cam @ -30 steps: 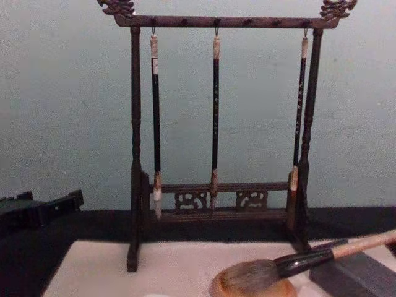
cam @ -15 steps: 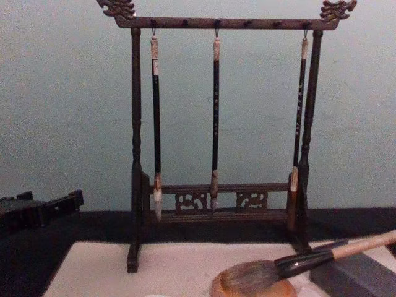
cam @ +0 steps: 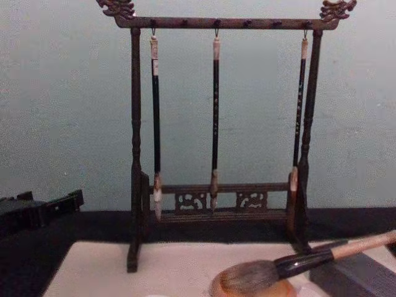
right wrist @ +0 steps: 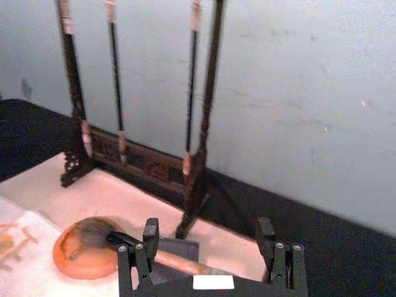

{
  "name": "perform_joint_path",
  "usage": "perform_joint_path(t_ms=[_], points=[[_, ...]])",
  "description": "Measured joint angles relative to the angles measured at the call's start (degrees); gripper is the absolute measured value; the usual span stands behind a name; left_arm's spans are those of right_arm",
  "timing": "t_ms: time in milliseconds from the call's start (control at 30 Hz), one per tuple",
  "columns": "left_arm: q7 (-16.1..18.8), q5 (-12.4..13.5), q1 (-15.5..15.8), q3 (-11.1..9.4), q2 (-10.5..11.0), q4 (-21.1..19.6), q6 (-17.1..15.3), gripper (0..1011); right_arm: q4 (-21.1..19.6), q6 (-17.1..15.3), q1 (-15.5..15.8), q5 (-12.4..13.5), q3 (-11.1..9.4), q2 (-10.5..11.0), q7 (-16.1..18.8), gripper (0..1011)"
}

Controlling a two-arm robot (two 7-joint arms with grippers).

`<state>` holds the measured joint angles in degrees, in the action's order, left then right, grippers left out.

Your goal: Pick up the brush from the inkstone, write on the paper, then place the brush back to its original position.

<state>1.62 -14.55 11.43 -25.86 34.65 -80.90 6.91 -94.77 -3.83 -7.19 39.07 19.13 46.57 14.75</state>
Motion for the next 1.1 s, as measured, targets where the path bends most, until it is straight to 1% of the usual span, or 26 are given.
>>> perform_joint_path(t_ms=[200,433,800,1100], points=[[0.0,0.0,0.0,0.0,0.0,0.0,0.0,1002,-4.5,1.1,2.0,-3.1,-0.3,0.9,-0.7,1008],[0.0,0.0,0.0,0.0,0.0,0.0,0.0,1002,-7.9,1.6,3.4,-6.3,-0.1,1.1,-0.9,1008],[0.0,0.0,0.0,0.0,0.0,0.0,0.0,1002,-10.4,1.5,4.3,-10.1,1.4,0.1,0.2,1008],[0.0,0.0,0.0,0.0,0.0,0.0,0.0,1002,-10.9,1.2,5.0,-12.9,2.7,-1.2,1.4,1008]])
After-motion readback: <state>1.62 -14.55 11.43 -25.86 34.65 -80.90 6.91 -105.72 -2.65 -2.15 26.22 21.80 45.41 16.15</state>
